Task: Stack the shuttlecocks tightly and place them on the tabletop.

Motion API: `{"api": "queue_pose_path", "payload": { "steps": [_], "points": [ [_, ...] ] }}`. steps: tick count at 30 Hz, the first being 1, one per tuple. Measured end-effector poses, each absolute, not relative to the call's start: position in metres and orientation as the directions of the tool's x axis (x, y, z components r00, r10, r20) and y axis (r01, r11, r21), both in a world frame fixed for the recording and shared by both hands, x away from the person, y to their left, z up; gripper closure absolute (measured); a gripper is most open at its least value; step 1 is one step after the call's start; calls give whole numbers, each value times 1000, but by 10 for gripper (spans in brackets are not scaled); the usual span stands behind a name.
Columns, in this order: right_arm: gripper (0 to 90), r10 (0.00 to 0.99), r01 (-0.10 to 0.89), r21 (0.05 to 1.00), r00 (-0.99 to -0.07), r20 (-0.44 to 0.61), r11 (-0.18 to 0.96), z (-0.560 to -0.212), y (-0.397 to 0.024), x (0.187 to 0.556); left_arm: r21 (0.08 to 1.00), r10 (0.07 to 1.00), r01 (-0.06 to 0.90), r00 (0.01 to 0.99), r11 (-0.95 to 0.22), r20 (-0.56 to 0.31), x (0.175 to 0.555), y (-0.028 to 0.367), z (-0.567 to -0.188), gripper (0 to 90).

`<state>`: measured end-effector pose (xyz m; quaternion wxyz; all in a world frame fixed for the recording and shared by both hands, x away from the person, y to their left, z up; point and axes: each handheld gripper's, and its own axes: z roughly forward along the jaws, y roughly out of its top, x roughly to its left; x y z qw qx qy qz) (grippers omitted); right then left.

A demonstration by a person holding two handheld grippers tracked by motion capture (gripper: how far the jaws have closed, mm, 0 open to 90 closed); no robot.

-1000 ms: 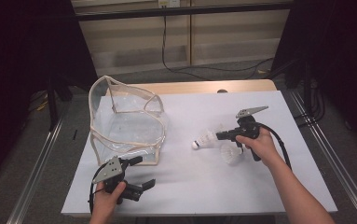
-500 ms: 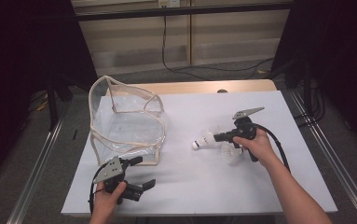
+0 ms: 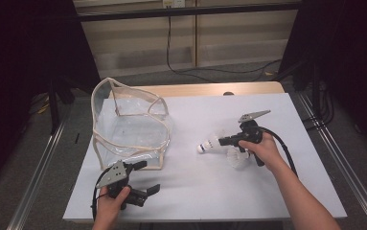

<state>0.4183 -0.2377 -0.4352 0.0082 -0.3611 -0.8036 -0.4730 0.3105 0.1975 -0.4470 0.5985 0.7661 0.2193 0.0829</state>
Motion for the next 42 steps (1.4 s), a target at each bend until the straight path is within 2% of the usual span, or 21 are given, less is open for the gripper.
{"api": "queue_pose_path", "payload": {
  "steps": [14,19,26,29,31,33,42],
  "points": [
    [886,573,594,754,-734,365,280,-438,-236,420,954,435,234,891,-188,-133,311,198,-447,28],
    [790,590,595,753,-726,353,282,-437,-237,419,954,436,236,890,-185,-136,310,198,-447,28],
    [739,607,598,746,-719,338,293,-435,-241,418,954,436,235,890,-184,-135,310,198,-447,28],
    [754,613,597,745,-718,330,298,-434,-243,418,955,438,235,889,-182,-135,310,198,-446,28],
    [853,604,600,744,-720,342,293,-433,-245,417,955,436,235,890,-184,-135,310,198,-447,27],
    [889,602,593,748,-725,334,299,-432,-244,417,955,436,235,890,-184,-135,310,198,-446,28],
    [900,589,599,752,-724,360,276,-434,-240,417,954,434,235,891,-183,-136,310,198,-447,28]
  ]
}}
